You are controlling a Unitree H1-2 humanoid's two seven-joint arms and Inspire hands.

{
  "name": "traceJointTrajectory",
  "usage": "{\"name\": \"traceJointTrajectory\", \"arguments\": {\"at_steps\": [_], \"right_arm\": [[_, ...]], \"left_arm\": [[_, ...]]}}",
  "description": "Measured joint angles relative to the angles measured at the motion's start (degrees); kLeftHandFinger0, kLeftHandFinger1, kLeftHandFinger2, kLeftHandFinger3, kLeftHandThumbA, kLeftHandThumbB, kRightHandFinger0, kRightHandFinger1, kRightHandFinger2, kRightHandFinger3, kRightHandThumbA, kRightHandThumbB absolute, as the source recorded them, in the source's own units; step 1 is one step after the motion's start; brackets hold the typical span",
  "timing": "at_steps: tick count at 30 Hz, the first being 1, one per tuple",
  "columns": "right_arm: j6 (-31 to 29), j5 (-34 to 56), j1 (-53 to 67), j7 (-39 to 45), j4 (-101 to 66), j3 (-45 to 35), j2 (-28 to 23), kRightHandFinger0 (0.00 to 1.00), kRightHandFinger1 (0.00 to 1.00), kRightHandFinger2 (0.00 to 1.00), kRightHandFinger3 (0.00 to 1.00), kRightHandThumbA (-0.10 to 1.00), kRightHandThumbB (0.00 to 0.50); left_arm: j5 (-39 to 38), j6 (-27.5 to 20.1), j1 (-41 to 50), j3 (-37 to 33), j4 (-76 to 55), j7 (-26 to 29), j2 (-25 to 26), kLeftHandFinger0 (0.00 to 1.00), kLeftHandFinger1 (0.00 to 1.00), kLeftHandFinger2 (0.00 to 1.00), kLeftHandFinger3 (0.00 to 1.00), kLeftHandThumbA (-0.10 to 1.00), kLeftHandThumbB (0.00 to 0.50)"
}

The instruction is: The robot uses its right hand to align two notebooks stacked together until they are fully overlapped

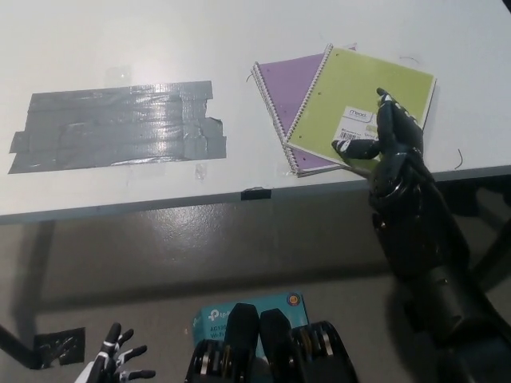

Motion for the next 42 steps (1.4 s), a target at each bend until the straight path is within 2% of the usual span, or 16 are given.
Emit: {"name": "traceJointTrajectory", "arguments": {"at_steps": [1,2,4,8,12,15,18,19,21,22,25,27,33,37,41,42], "right_arm": [[0.0,0.0,0.2,0.0,0.0,0.0,0.0,1.00,1.00,1.00,1.00,1.00,0.175],[0.0,0.0,0.7,0.0,-0.2,0.2,0.1,1.00,1.00,1.00,1.00,1.00,0.175],[-0.1,0.0,1.4,-0.2,-0.3,1.2,0.1,1.00,1.00,1.00,1.00,1.00,0.199],[-0.2,-0.1,2.6,-0.4,-0.5,4.0,0.5,1.00,1.00,1.00,1.00,1.00,0.211],[-0.2,-0.3,3.2,-0.4,-0.5,6.5,0.7,1.00,1.00,1.00,1.00,1.00,0.219],[-0.3,-0.3,3.7,-0.4,-1.1,7.4,0.9,1.00,1.00,1.00,1.00,1.00,0.226],[-0.3,-0.2,4.3,-0.3,-2.1,7.8,0.9,1.00,1.00,1.00,1.00,1.00,0.234],[-0.3,-0.3,4.5,-0.2,-2.4,7.8,0.9,1.00,1.00,1.00,1.00,1.00,0.227],[-0.4,-0.3,4.6,0.2,-2.6,7.8,0.7,1.00,1.00,1.00,1.00,1.00,0.242],[-0.4,-0.3,4.7,0.3,-2.7,7.8,0.5,1.00,1.00,1.00,1.00,1.00,0.242],[-0.6,-0.2,5.3,1.1,-3.5,7.7,-0.2,1.00,1.00,1.00,1.00,1.00,0.238],[-0.7,-0.2,5.5,1.3,-3.5,7.7,-0.5,1.00,1.00,1.00,1.00,1.00,0.208],[-0.9,-0.4,5.7,2.1,-3.2,7.9,-0.9,1.00,1.00,1.00,1.00,1.00,0.275],[-1.1,-0.7,6.4,2.9,-4.2,9.0,-1.3,1.00,1.00,1.00,1.00,1.00,0.278],[-1.9,-0.2,7.2,3.8,-5.5,10.7,-2.6,1.00,1.00,1.00,1.00,1.00,0.337],[-2.0,-0.1,7.2,4.0,-5.7,10.9,-2.7,1.00,1.00,1.00,1.00,1.00,0.369]], "left_arm": [[0.1,0.0,0.0,0.3,0.0,0.0,-0.3,0.72,0.82,0.94,1.00,1.00,0.478],[0.3,0.0,0.0,0.4,0.0,0.0,-0.7,0.74,0.79,0.93,1.00,1.00,0.500],[0.5,0.0,0.2,0.7,0.0,-0.1,-1.4,0.65,0.72,0.92,1.00,1.00,0.500],[0.9,0.0,0.4,0.9,0.0,-0.4,-2.3,0.62,0.71,0.93,1.00,1.00,0.500],[1.4,-0.1,0.3,1.0,0.0,-1.4,-2.4,0.57,0.63,0.91,1.00,1.00,0.500],[1.5,-0.2,0.3,1.0,0.0,-2.4,-2.4,0.60,0.69,0.93,1.00,1.00,0.500],[1.5,-0.2,0.2,1.2,0.0,-3.9,-2.4,0.58,0.65,0.91,1.00,1.00,0.500],[1.5,-0.3,0.2,1.3,0.0,-4.2,-2.4,0.61,0.68,0.92,1.00,1.00,0.500],[1.5,-0.3,0.2,1.5,0.0,-4.9,-2.4,0.61,0.66,0.92,1.00,1.00,0.500],[1.5,-0.3,0.2,1.6,0.0,-5.2,-2.4,0.65,0.70,0.93,1.00,1.00,0.500],[1.5,-0.4,0.1,2.0,0.0,-6.1,-2.4,0.64,0.69,0.93,1.00,1.00,0.500],[1.5,-0.4,0.1,2.3,0.0,-6.6,-2.5,0.61,0.67,0.92,1.00,1.00,0.500],[1.5,-0.5,-0.3,3.0,0.1,-8.0,-2.5,0.58,0.65,0.93,1.00,1.00,0.500],[1.6,-0.5,-0.4,3.1,0.1,-9.1,-2.7,0.55,0.63,0.93,1.00,1.00,0.500],[1.7,-0.5,-0.4,3.2,0.4,-9.6,-2.7,0.57,0.64,0.93,1.00,1.00,0.500],[1.7,-0.5,-0.4,3.2,0.4,-9.6,-2.7,0.57,0.64,0.93,1.00,1.00,0.500]]}}
